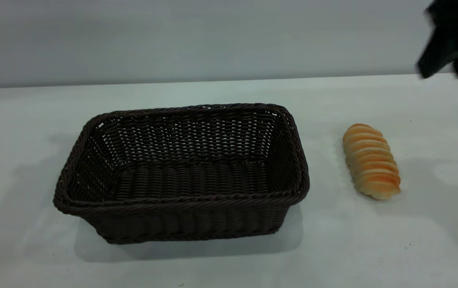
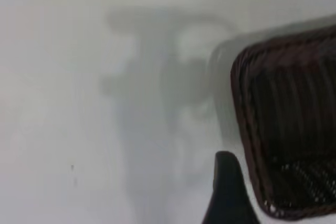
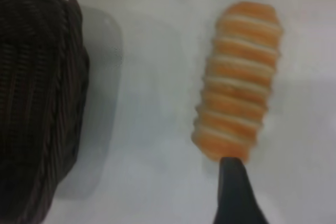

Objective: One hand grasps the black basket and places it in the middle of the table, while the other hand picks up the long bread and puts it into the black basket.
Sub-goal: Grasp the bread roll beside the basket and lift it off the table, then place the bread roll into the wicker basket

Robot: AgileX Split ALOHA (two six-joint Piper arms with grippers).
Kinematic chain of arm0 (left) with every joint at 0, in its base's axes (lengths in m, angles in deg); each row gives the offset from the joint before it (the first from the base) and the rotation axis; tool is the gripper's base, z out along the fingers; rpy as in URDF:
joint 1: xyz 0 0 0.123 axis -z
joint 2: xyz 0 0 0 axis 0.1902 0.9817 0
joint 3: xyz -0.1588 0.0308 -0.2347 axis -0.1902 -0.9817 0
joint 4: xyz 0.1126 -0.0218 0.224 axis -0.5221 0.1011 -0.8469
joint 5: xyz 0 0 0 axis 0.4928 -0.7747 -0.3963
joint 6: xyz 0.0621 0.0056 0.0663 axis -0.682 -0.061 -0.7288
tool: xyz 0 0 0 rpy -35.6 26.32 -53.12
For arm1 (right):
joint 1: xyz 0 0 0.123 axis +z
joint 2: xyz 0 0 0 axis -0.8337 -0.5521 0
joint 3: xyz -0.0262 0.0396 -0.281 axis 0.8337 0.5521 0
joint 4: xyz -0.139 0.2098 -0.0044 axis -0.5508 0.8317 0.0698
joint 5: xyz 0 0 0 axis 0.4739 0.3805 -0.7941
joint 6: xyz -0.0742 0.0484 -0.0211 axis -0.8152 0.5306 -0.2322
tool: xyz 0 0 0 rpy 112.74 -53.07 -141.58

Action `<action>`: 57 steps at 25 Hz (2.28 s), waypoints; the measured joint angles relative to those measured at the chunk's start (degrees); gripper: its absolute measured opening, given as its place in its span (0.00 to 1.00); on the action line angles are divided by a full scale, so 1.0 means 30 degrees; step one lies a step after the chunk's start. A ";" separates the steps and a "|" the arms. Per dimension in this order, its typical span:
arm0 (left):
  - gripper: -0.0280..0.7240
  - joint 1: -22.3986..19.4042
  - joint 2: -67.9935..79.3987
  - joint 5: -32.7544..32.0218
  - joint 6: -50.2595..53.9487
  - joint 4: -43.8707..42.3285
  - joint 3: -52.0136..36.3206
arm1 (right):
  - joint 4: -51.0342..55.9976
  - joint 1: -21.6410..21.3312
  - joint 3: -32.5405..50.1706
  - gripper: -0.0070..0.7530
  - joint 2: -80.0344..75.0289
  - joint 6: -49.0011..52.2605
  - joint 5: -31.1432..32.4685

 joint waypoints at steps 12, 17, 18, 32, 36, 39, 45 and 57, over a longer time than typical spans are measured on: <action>0.79 0.0000 -0.5854 0.1702 0.0000 -0.0061 -0.6415 | 0.2232 0.0111 -0.2019 0.60 -0.6547 -0.1419 -0.2911; 0.79 0.0000 -0.7426 0.1711 0.0174 -0.0096 -0.7442 | 0.4683 0.1007 -0.2057 0.60 -0.8299 -0.3649 -0.3622; 0.79 0.0000 -0.7605 0.1685 0.0219 -0.0097 -0.7484 | 0.5082 0.1176 -0.2057 0.60 -0.8665 -0.3951 -0.3746; 0.79 0.0000 -0.8234 0.1631 0.0242 -0.0097 -0.7486 | 0.5827 0.1107 -0.3960 0.05 -0.7046 -0.4309 -0.1412; 0.79 0.0000 -0.8248 0.1631 0.0276 -0.0097 -0.7486 | 0.5788 0.1551 -0.5433 0.05 -0.5773 -0.4171 0.0571; 0.79 0.0000 -0.8248 0.1631 0.0276 -0.0097 -0.7486 | 0.5788 0.2865 -0.6263 0.05 -0.5566 -0.4120 0.1707; 0.79 0.0000 -0.8291 0.1648 0.0295 -0.0097 -0.7486 | 0.5767 0.6966 -0.6431 0.07 -0.5566 -0.4130 0.1992; 0.79 0.0000 -0.8291 0.1630 0.0295 -0.0352 -0.7519 | 0.3278 0.6746 -0.6447 0.62 -0.5439 -0.3129 0.1940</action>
